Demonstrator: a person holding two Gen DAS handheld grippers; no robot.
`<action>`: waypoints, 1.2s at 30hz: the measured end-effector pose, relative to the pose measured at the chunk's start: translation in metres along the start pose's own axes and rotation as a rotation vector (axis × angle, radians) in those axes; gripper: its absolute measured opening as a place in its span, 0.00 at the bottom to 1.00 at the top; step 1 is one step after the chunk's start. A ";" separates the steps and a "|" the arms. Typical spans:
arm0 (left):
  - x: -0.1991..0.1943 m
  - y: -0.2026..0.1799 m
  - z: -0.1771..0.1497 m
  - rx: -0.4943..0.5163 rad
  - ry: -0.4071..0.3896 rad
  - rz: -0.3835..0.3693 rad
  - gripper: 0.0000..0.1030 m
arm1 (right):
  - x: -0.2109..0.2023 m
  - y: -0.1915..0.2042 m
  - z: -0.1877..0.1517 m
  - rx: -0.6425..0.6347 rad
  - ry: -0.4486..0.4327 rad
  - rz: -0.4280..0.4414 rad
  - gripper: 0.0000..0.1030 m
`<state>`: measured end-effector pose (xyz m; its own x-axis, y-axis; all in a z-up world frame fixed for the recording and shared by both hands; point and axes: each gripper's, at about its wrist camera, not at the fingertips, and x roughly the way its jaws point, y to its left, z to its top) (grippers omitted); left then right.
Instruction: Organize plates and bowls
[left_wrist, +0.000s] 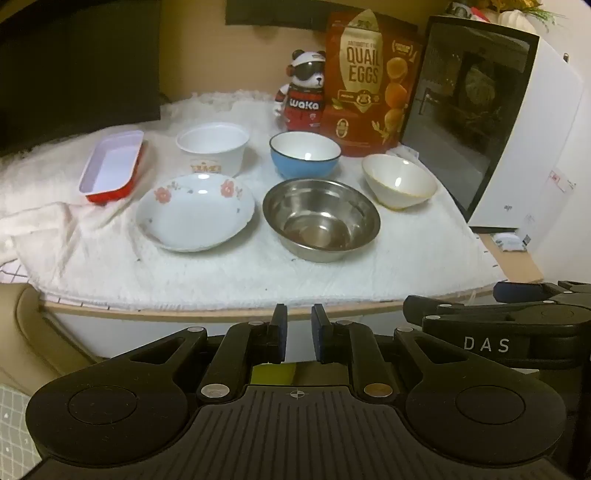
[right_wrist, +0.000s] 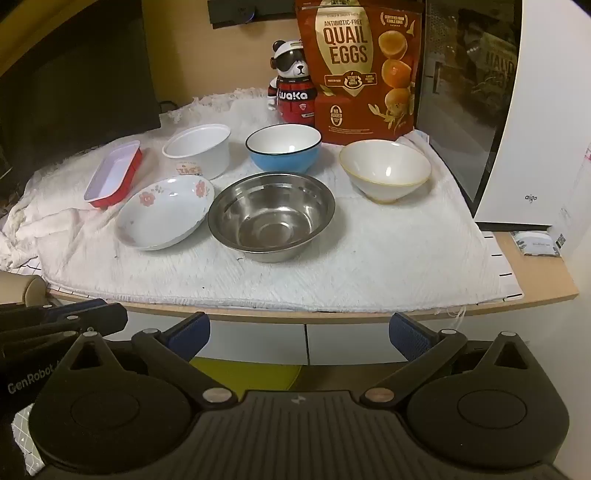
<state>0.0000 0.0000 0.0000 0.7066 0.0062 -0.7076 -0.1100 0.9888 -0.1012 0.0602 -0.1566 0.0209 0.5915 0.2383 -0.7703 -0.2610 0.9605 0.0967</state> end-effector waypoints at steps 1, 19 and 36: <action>0.000 0.000 0.000 0.000 0.000 0.000 0.18 | 0.000 0.000 0.000 -0.002 0.002 -0.001 1.00; 0.002 0.001 -0.001 0.007 0.017 0.008 0.18 | 0.005 -0.004 -0.003 -0.002 0.012 0.001 1.00; 0.007 -0.004 -0.003 -0.001 0.025 0.005 0.17 | 0.005 0.001 -0.002 -0.011 0.016 0.004 1.00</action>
<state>0.0035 -0.0039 -0.0063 0.6886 0.0071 -0.7251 -0.1142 0.9885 -0.0987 0.0614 -0.1546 0.0153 0.5778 0.2399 -0.7802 -0.2723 0.9577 0.0929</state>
